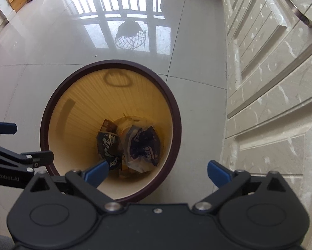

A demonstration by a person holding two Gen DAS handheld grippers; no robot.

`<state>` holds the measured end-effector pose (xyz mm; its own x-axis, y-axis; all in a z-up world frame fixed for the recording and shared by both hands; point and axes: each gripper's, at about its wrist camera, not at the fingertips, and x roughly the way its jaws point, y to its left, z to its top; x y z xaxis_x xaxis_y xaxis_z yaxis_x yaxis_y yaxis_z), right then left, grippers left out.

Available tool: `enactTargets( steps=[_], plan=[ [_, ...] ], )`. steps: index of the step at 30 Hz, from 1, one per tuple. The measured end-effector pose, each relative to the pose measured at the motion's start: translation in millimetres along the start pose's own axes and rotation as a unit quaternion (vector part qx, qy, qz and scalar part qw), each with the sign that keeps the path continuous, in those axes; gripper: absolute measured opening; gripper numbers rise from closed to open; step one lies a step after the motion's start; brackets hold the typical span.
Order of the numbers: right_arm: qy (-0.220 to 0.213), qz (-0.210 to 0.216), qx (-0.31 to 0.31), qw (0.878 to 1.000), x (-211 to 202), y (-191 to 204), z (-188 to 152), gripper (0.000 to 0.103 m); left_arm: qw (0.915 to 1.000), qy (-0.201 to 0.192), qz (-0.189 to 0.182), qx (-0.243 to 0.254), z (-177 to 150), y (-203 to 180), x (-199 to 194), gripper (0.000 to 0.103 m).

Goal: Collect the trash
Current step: 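Withdraw both open tools upward from the wastebasket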

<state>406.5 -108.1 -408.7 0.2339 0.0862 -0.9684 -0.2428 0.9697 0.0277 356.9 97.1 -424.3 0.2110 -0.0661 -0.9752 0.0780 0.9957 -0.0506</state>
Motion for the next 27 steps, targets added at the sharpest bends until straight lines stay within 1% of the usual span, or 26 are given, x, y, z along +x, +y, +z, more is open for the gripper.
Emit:
enactTargets(
  steps=[5,8,13,19,27],
  plan=[
    [-0.007,-0.01,0.001,1.0,-15.5,0.8,-7.1,0.103,0.9996,-0.022,-0.001,-0.015,-6.2,3.6,-21.2,0.103],
    [-0.013,-0.011,-0.006,1.0,-29.3,2.4,-11.0,0.103,0.9994,-0.029,0.003,-0.018,-10.5,3.2,-33.8,0.103],
    [-0.024,-0.018,-0.003,1.0,-49.8,0.5,-19.4,0.103,0.9986,-0.047,-0.004,-0.025,-17.0,1.0,-57.3,0.103],
    [-0.049,-0.013,0.009,0.999,-81.7,-2.1,-29.2,0.103,0.9975,-0.062,0.001,-0.034,-33.6,0.0,-83.1,0.103],
    [-0.093,-0.009,0.019,0.995,-133.1,-6.8,-44.4,0.103,0.9937,-0.102,-0.001,-0.044,-50.8,-9.3,-129.4,0.103]
  ],
)
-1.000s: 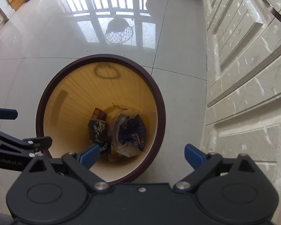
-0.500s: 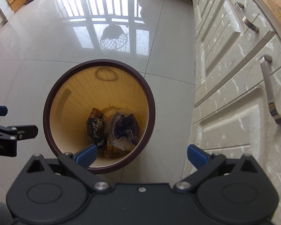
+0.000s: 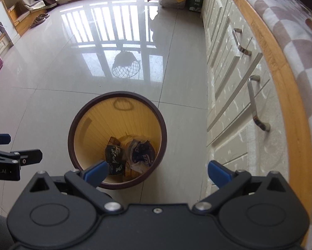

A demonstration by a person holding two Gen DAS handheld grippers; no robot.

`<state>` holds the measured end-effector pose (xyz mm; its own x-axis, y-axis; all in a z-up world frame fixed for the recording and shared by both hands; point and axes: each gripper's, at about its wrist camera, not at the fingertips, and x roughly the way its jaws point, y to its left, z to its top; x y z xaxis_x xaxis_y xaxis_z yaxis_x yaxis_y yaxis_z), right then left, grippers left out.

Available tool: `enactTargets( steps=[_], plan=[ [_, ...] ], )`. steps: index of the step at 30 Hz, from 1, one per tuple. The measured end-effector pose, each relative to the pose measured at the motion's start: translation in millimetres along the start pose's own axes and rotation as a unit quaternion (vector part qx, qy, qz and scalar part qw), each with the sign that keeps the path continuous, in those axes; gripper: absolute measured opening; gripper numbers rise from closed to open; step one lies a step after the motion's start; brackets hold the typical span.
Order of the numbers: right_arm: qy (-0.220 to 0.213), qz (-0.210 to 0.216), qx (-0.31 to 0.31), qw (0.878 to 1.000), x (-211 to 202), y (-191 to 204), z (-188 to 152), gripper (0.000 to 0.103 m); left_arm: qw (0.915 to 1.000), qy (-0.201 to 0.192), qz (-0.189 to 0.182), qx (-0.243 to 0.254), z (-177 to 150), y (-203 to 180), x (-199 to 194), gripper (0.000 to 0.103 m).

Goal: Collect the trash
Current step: 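Withdraw both open tools upward from the wastebasket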

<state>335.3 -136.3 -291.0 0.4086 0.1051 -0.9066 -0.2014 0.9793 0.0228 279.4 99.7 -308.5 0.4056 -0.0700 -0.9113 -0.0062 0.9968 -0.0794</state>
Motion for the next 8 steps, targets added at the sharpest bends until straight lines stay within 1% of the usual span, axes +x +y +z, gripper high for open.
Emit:
enactTargets(
  steps=[5,8],
  plan=[
    [-0.035,0.0,0.007,0.999,-39.3,-5.5,-3.5,0.103,0.9996,-0.028,0.001,0.005,-3.9,-11.4,-32.6,0.103],
    [-0.058,0.001,0.015,0.998,-64.5,-11.7,-6.0,0.103,0.9986,-0.052,0.0,0.003,-5.3,-15.8,-54.8,0.103]
  ],
)
